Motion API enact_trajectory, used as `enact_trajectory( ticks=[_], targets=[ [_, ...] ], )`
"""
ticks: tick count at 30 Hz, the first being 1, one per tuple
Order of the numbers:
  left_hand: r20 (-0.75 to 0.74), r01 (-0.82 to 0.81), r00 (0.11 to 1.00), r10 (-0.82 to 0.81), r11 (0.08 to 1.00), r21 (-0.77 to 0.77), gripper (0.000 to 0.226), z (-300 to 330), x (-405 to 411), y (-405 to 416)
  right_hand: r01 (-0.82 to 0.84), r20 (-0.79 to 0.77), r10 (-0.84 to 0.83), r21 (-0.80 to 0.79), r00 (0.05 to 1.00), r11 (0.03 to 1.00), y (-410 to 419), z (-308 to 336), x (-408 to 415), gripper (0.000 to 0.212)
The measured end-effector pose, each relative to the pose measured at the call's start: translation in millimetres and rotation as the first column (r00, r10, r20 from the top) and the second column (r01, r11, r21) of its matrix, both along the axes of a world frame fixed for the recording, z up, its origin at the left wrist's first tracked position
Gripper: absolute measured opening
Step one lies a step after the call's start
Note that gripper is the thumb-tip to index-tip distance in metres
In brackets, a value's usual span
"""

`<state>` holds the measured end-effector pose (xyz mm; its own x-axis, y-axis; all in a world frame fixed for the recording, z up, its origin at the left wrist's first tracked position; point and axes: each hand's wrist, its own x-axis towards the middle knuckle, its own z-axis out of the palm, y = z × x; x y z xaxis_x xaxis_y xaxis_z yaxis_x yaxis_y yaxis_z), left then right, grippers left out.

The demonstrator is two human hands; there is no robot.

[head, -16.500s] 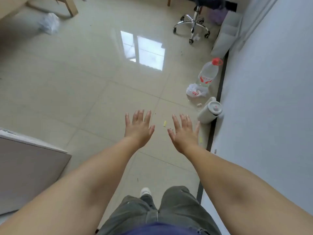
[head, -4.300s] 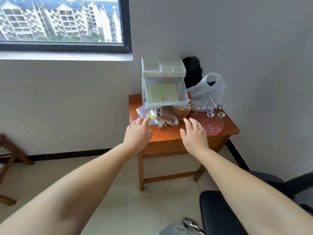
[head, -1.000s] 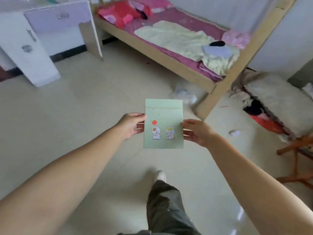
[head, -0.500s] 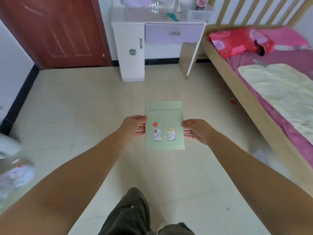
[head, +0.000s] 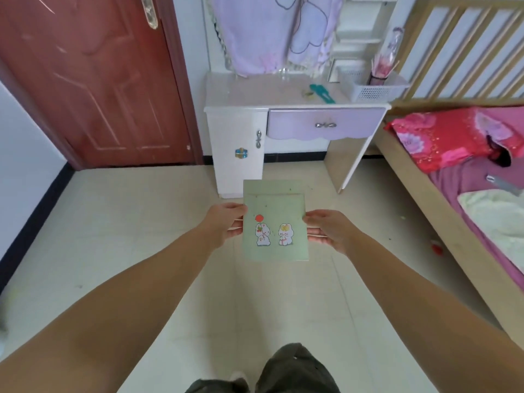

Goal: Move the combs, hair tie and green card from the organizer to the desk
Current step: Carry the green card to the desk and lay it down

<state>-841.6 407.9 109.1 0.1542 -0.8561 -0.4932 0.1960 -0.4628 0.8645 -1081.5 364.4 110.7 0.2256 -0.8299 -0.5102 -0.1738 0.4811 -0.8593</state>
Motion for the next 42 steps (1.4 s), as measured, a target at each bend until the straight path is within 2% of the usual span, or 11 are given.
enact_trajectory(
  ticks=[5,13,20,23,27,32,37,39,42],
  targets=[
    [-0.001,0.018,1.000,-0.018,1.000,0.002,0.024,-8.6,6.5,-152.3,0.029,-0.009,-0.029,-0.012,1.000,1.000,-142.2,-6.5,8.4,0.006],
    [0.043,-0.071,0.997,0.070,0.997,0.021,0.005,-10.6,22.3,-382.9,-0.004,-0.037,0.004,-0.009,0.999,1.000,-382.6,-0.3,33.1,0.009],
    [0.095,-0.081,0.992,0.078,0.996,0.032,0.009,-23.3,61.8,-549.3,-0.088,-0.169,0.085,-0.010,0.982,0.996,-558.7,-10.9,79.8,0.006],
    [0.130,-0.049,0.991,0.044,0.998,0.037,0.012,-37.0,79.4,-626.3,-0.034,-0.220,0.025,-0.039,0.975,0.999,-628.2,-23.7,101.9,0.003],
    [0.209,0.029,0.977,-0.045,0.997,0.077,0.010,-49.6,95.2,-715.1,-0.017,-0.369,-0.015,-0.082,0.929,0.996,-705.2,-35.3,123.6,0.025],
    [0.363,0.095,0.922,-0.135,0.988,0.125,0.025,-63.2,98.0,-801.1,-0.134,-0.601,0.022,-0.142,0.799,0.981,-779.8,-49.9,137.3,0.039],
    [0.472,0.148,0.853,-0.220,0.972,0.185,0.035,-86.8,94.3,-855.9,-0.183,-0.686,0.085,-0.071,0.722,0.980,-837.4,-78.4,142.0,0.042],
    [0.537,0.163,0.805,-0.254,0.964,0.212,0.035,-96.0,93.5,-871.6,-0.191,-0.693,0.092,-0.068,0.716,0.979,-855.0,-88.1,141.4,0.040],
    [0.615,0.247,0.692,-0.378,0.924,0.291,0.037,-109.3,94.3,-884.8,-0.242,-0.745,0.137,-0.035,0.653,0.970,-868.7,-101.2,138.3,0.037]
  ],
)
